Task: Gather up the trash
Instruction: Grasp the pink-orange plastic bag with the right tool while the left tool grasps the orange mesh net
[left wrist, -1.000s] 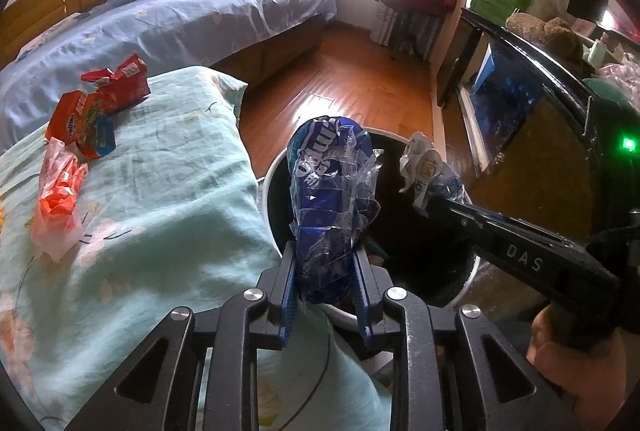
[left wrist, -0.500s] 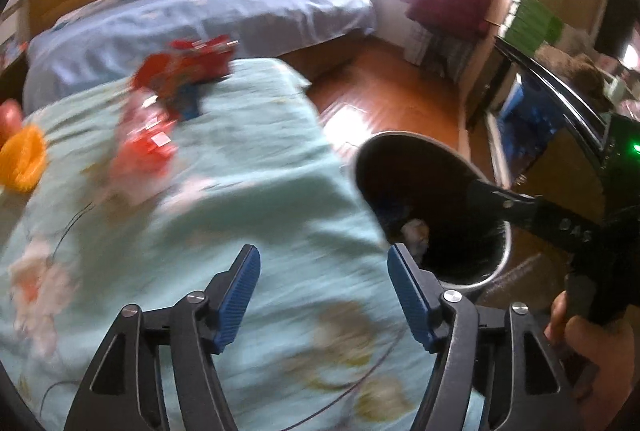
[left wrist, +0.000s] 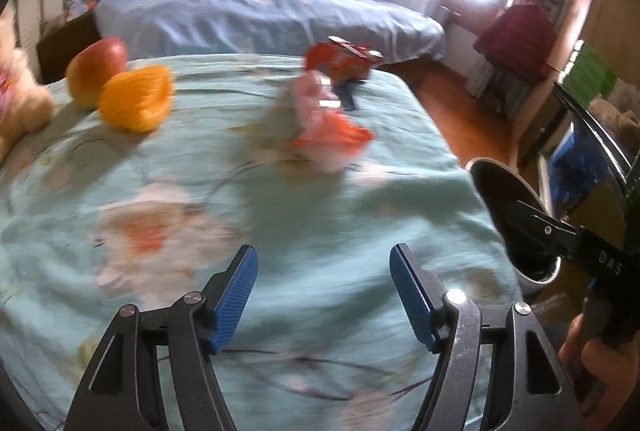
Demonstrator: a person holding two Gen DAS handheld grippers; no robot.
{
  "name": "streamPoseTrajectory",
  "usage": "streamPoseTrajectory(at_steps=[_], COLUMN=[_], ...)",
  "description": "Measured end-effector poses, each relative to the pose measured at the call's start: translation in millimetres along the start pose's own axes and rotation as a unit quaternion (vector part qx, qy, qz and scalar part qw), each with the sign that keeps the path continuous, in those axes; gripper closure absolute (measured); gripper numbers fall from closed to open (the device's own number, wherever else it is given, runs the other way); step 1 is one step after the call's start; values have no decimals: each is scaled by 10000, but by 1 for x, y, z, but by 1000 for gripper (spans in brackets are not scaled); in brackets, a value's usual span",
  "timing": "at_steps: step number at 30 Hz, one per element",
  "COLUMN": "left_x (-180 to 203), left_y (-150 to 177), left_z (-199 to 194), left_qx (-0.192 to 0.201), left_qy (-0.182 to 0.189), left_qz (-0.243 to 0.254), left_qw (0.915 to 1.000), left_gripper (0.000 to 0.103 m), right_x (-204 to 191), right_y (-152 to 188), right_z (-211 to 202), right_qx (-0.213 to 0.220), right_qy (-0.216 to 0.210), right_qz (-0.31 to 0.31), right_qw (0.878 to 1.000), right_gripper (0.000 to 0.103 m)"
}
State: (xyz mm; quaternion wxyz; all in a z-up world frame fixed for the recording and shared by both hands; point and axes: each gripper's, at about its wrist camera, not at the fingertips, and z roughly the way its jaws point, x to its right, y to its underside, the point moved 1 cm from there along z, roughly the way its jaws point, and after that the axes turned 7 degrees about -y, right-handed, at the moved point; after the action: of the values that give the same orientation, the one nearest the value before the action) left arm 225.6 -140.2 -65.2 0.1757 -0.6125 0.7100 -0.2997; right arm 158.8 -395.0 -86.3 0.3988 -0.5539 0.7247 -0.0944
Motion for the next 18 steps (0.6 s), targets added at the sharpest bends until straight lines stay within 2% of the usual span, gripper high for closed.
streamPoseTrajectory(at_steps=[7, 18], left_x=[-37, -74], left_y=[-5, -25], left_z=[-6, 1], left_qx=[-11, 80], left_qy=[-284, -560], left_qz=[-311, -601], left_qw=[9991, 9966], left_gripper=[35, 35], right_x=[-34, -75], right_y=[5, 1], right_z=[21, 53], right_qx=[-194, -363], right_qy=[-250, -518], right_qz=[-245, -490], right_qw=[9992, 9968], right_gripper=[20, 19])
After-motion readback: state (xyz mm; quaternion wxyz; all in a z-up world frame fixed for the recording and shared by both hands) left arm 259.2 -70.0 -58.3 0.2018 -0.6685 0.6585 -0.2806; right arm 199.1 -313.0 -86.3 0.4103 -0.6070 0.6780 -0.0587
